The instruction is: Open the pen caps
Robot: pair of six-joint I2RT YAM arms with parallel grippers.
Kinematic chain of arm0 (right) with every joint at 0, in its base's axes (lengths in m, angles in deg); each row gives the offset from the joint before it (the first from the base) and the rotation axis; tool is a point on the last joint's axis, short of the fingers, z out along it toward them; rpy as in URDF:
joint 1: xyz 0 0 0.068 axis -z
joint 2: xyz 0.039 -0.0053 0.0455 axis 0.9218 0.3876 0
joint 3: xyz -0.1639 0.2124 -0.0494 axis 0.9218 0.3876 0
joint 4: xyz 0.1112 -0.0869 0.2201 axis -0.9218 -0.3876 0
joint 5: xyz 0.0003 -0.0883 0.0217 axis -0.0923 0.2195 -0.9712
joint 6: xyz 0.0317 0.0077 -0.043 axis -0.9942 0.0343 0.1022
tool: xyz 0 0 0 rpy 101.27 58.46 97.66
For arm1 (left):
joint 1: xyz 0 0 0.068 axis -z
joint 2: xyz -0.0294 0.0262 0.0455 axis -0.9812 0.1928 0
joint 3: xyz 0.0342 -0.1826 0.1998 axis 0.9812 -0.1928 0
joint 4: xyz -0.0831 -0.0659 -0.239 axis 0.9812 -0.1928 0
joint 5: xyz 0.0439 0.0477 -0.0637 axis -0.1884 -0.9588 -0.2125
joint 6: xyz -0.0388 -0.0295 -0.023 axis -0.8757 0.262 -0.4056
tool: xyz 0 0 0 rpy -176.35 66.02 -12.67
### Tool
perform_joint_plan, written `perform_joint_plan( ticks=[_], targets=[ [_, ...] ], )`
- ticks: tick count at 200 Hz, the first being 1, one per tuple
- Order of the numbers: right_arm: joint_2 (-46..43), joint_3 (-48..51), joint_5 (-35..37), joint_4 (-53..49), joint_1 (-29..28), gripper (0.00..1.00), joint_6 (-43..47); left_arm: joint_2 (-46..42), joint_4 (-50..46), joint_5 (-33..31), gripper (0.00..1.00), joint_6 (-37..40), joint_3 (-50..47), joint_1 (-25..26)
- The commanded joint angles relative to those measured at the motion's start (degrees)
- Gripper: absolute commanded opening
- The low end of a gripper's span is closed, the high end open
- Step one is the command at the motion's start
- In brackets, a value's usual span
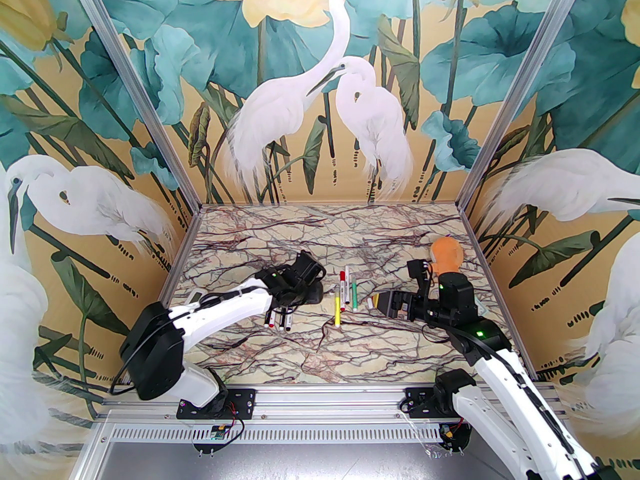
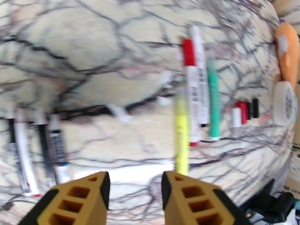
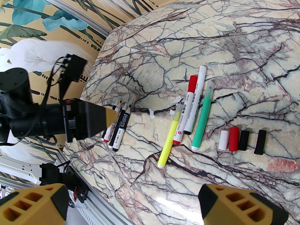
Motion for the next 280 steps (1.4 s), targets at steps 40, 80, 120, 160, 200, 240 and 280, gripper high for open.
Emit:
perform_joint_plan(
  ticks=[40, 80, 120, 160, 200, 240, 280],
  targets=[
    [-1.2, 0.4, 0.4, -0.5, 0.2, 0.99, -0.4, 8.3, 7.6, 9.4, 0.48, -5.2, 1.8, 1.8],
    [-1.2, 0.7, 0.8, -1.0, 0.2, 1.0, -0.2, 12.6, 7.9, 10.5, 0.46, -4.8, 3.6, 2.8],
    [-1.5, 1.1, 1.0, -1.0, 0.2, 0.99, -0.2, 15.1, 5.9, 10.0, 0.44, -3.5, 4.9, 3.1],
    [-1.3, 0.6, 1.2, -1.6, 0.2, 0.99, 0.2, 16.8, 5.8, 10.9, 0.43, -2.8, 5.2, 3.1],
    [-1.1, 0.3, 1.5, -2.2, 0.2, 0.99, 0.5, 18.8, 3.2, 10.3, 0.41, -1.6, 7.0, 3.1],
    [-1.0, 0.3, 1.8, -2.2, 0.2, 0.99, 0.5, 20.5, -1.5, 7.7, 0.35, -0.3, 8.7, 3.1],
    [-1.0, 0.7, 2.1, -1.9, 0.2, 1.0, 0.0, 20.2, -7.1, 3.4, 0.34, 2.9, 9.9, 3.1]
  ],
)
